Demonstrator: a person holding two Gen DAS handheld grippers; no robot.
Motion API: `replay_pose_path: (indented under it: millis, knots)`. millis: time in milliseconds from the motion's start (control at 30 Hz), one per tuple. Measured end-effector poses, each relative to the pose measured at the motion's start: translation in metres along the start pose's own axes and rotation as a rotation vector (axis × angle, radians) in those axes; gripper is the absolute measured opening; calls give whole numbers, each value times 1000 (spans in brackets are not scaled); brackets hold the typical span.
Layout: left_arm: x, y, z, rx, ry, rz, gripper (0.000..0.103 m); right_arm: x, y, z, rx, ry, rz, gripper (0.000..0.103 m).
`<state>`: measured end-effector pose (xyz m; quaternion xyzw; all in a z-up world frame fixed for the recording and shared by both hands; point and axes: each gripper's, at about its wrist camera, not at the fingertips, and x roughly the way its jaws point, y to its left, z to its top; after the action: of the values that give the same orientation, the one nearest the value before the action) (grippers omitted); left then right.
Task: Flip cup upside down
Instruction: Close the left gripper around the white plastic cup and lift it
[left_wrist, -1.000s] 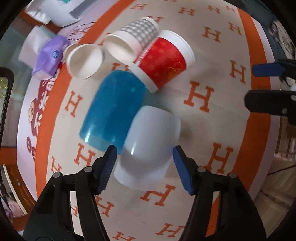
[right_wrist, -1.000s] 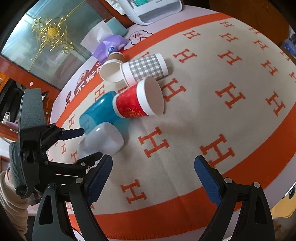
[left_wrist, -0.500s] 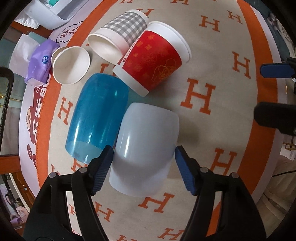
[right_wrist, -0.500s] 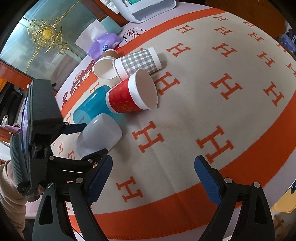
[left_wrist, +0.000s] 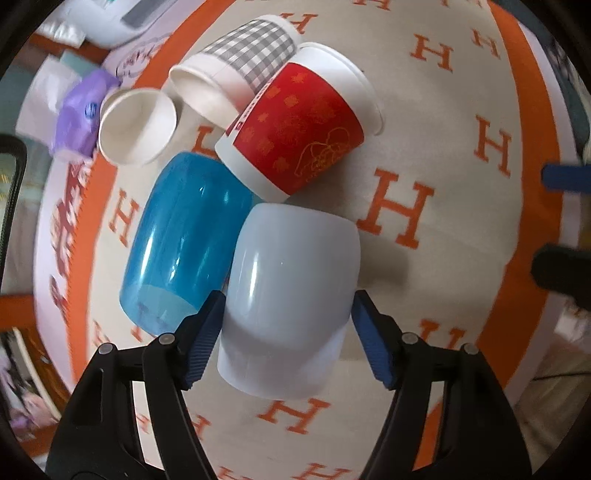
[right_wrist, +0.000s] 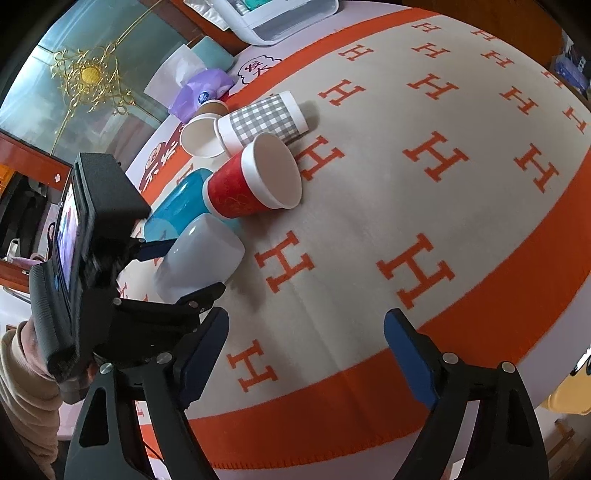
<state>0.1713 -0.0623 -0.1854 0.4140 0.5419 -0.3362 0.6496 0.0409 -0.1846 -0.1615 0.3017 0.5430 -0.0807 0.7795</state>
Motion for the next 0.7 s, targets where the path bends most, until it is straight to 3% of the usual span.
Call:
replay_pose_path:
  millis: [200,467,700]
  knots:
    - [-14,5,-1,-96,14,-44,66,-4,-7,-1,11,-1,14,87]
    - [-49,7,-16,-299,16,-125,66,-11,-14,0,14,6,34,86]
    - [-66,-4,-48,-594,16,-218,66,-13,-19,0,-22,40,33,86]
